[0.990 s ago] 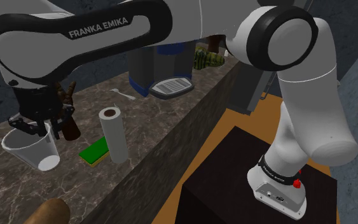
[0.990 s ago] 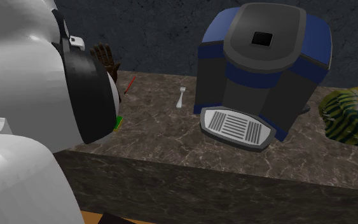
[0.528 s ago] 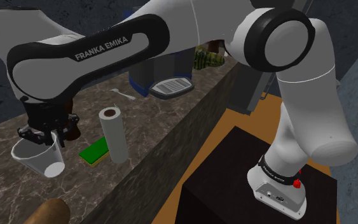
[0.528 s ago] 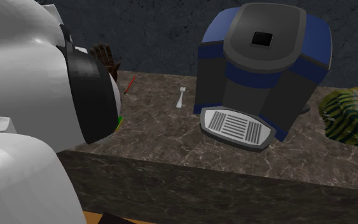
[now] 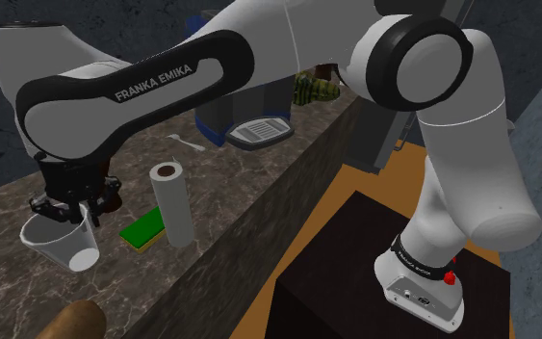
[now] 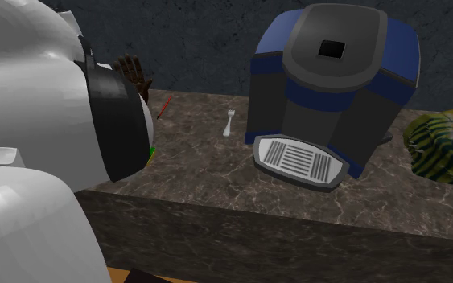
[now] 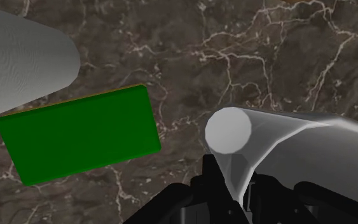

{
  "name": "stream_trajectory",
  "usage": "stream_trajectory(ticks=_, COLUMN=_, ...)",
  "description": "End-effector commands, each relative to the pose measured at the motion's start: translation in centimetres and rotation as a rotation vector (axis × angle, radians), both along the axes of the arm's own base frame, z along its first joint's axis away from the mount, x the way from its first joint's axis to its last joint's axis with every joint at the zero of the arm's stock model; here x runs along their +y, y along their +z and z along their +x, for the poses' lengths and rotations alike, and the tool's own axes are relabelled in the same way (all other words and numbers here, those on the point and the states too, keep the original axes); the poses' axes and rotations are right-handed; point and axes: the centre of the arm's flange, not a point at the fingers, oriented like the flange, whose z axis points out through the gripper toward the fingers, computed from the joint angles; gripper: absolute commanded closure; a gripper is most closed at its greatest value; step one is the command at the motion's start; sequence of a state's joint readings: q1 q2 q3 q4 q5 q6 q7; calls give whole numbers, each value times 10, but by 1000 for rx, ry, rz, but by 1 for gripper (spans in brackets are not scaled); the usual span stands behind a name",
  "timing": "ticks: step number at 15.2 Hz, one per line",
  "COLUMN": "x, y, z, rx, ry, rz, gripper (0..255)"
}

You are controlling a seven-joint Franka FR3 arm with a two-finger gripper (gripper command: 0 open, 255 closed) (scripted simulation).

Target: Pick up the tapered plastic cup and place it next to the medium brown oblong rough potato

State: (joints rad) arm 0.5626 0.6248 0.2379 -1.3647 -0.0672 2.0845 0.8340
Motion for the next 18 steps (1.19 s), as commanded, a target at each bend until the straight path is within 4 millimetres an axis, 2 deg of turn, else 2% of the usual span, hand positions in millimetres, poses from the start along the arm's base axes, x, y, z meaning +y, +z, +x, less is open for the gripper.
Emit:
stream_trajectory(ticks=1, x=0, y=0, z=0, rx=0, ry=0, rz=0, gripper=255)
stream_trajectory(ticks=2, x=0, y=0, z=0, rx=0, ry=0, rz=0, gripper=0)
stream_trajectory(ticks=7, x=0, y=0, z=0, rx=0, ry=0, rz=0, gripper=0)
stream_trajectory(ticks=11, x=-7, y=50, z=-1, rx=0, ry=0, rz=0, gripper=0)
stream_trajectory(ticks=18, x=-7, y=50, z=-1, rx=0, ry=0, rz=0, gripper=0)
